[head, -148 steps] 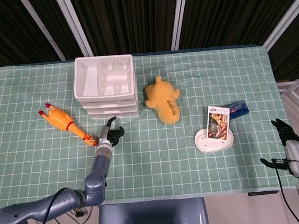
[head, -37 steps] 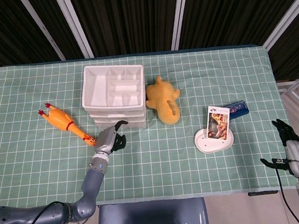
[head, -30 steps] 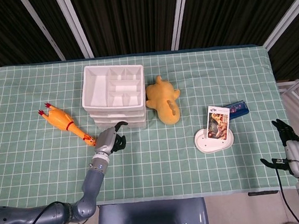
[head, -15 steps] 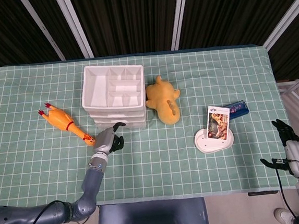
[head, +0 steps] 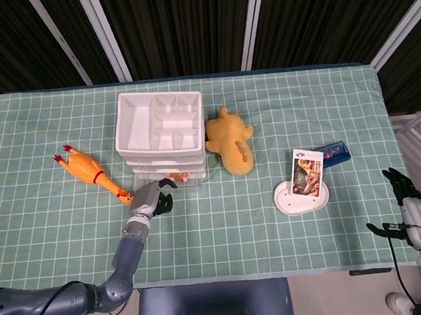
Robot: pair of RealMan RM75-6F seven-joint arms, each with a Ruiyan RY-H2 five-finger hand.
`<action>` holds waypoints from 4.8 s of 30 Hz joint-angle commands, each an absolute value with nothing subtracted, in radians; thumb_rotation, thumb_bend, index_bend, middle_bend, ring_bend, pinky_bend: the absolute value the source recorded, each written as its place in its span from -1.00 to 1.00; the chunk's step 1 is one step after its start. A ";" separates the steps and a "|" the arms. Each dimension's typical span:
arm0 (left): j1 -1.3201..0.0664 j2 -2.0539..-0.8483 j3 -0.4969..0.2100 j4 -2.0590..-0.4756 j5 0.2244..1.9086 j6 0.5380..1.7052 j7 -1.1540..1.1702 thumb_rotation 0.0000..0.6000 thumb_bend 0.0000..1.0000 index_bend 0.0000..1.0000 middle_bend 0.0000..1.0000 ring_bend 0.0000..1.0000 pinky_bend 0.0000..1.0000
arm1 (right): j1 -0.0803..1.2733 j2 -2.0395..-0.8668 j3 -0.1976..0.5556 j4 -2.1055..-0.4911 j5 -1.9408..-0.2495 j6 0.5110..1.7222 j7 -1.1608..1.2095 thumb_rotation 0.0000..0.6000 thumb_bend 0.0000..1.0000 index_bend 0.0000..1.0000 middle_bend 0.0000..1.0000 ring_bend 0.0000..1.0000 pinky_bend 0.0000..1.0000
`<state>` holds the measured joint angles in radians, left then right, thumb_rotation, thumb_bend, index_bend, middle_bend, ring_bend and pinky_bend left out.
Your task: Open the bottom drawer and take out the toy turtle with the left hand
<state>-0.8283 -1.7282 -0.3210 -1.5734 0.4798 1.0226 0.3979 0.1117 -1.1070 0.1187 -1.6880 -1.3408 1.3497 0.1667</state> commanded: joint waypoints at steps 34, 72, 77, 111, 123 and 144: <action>-0.795 -1.496 -0.181 -1.872 0.481 1.035 0.435 1.00 -0.38 -0.40 0.98 1.00 1.00 | 0.112 -1.107 0.119 -1.691 -1.340 1.349 0.162 1.00 -0.83 -1.00 -1.00 -1.00 -0.63; -0.982 -1.652 -0.211 -1.601 0.372 1.082 0.714 1.00 -0.34 -0.22 1.00 1.00 1.00 | 0.114 -1.104 0.119 -1.692 -1.336 1.341 0.174 1.00 -0.83 -1.00 -1.00 -1.00 -0.63; -0.984 -1.665 -0.204 -1.589 0.389 1.096 0.724 1.00 -0.33 -0.23 1.00 1.00 1.00 | 0.114 -1.104 0.119 -1.693 -1.335 1.341 0.174 1.00 -0.83 -1.00 -1.00 -1.00 -0.63; -0.970 -1.766 -0.160 -1.451 0.488 1.134 0.845 1.00 -0.32 -0.18 1.00 1.00 1.00 | 0.114 -1.102 0.120 -1.697 -1.331 1.338 0.178 1.00 -0.82 -1.00 -1.00 -1.00 -0.63; -0.969 -1.800 -0.172 -1.406 0.511 1.117 0.855 1.00 -0.20 0.03 1.00 1.00 1.00 | 0.114 -1.100 0.121 -1.699 -1.328 1.335 0.183 1.00 -0.81 -1.00 -1.00 -1.00 -0.63; -0.934 -1.731 -0.188 -1.555 0.664 1.208 0.825 1.00 -0.09 0.17 1.00 1.00 1.00 | 0.114 -1.100 0.121 -1.698 -1.330 1.337 0.182 1.00 -0.80 -1.00 -1.00 -1.00 -0.63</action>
